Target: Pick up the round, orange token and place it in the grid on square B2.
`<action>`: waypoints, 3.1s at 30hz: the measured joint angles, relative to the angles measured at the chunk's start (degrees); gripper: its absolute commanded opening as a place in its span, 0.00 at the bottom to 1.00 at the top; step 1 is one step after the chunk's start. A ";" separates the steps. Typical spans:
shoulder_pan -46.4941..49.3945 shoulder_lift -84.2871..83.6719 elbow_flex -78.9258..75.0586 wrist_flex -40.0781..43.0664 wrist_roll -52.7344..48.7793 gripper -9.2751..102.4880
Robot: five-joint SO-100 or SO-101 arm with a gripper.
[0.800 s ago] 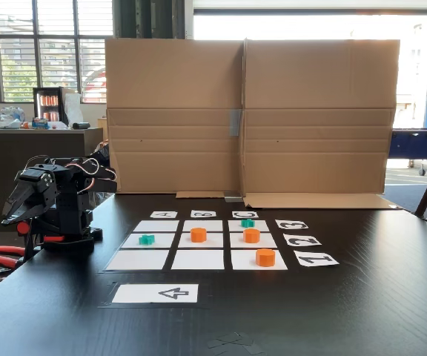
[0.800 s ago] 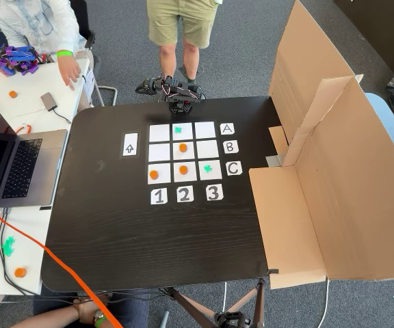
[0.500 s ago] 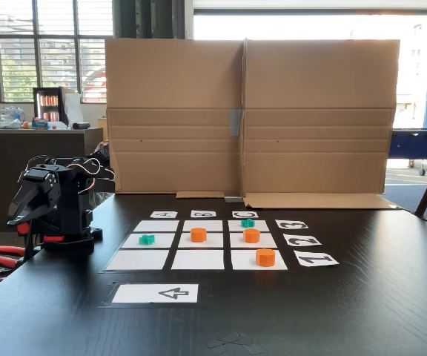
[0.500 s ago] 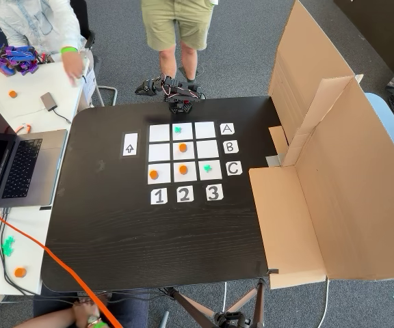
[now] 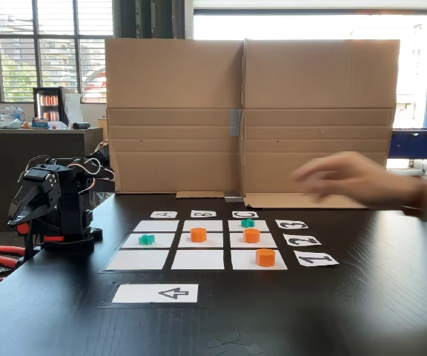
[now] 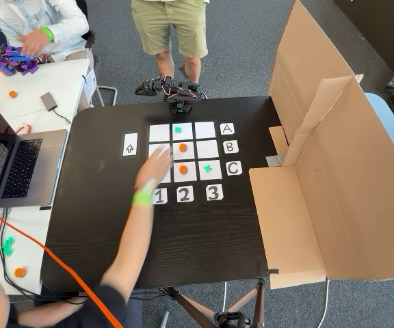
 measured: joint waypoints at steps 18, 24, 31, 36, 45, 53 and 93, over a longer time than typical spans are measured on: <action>0.00 -4.22 -0.88 0.00 0.00 0.08; -1.76 -16.96 -9.76 4.31 0.00 0.08; -5.36 -31.90 -34.01 19.25 0.00 0.16; -7.38 -39.99 -48.16 28.30 0.00 0.27; -12.30 -52.56 -66.62 42.36 -0.26 0.52; -18.11 -67.32 -81.47 49.75 -4.66 0.60; -38.23 -127.79 -111.71 49.92 -15.47 0.64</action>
